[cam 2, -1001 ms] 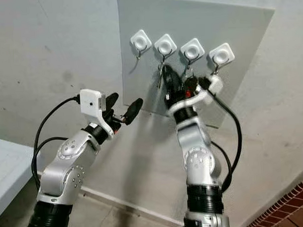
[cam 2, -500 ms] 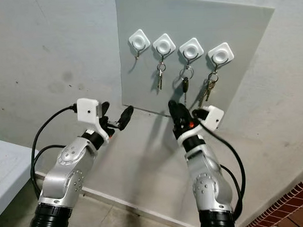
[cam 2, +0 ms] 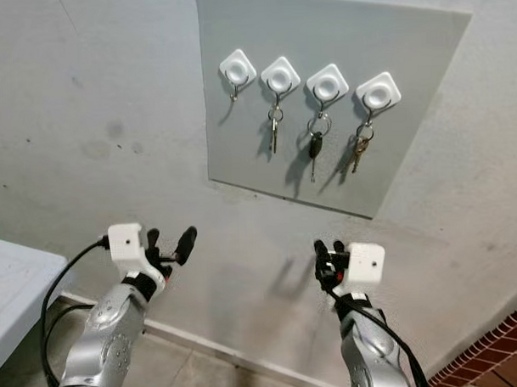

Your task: Hang keys on a hook

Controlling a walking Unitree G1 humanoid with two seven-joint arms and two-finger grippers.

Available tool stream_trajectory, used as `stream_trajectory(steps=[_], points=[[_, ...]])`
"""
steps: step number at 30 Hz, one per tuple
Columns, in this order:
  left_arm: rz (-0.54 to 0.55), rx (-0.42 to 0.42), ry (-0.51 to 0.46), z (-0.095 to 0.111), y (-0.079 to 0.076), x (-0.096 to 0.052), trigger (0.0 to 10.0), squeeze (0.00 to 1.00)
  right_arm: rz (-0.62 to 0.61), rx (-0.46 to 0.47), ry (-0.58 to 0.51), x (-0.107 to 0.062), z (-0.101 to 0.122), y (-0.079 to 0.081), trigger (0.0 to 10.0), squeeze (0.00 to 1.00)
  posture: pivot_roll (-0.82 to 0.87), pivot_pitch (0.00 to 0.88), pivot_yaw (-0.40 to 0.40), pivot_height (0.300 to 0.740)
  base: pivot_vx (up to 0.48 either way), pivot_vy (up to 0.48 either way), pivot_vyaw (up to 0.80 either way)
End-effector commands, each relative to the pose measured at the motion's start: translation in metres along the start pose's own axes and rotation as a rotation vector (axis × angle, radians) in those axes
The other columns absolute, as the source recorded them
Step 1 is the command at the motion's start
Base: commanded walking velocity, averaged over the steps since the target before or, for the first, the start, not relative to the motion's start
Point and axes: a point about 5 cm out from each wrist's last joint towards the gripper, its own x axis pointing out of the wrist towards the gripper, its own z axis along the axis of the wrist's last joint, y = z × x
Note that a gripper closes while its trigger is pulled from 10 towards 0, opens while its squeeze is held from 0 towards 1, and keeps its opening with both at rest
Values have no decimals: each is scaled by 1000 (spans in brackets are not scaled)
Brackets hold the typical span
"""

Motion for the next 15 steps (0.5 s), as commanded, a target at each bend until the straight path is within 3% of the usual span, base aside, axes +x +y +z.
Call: stream_trajectory(steps=[1,2,15], points=[[-10,6,8,-5,-2,-2,10000,0,-43,-31,-14,-5,-1,-3,10000,0,13,0,-19,740,0,0,0],[-16,8,13,-6,-2,-3,10000,0,-49,-33,-14,-6,-2,-3,10000,0,15,0,-18,740,0,0,0],[-14,32,-4,4,4,8,10000,0,-56,-73,-17,-4,-4,0,10000,0,14,0,-12,740,0,0,800]])
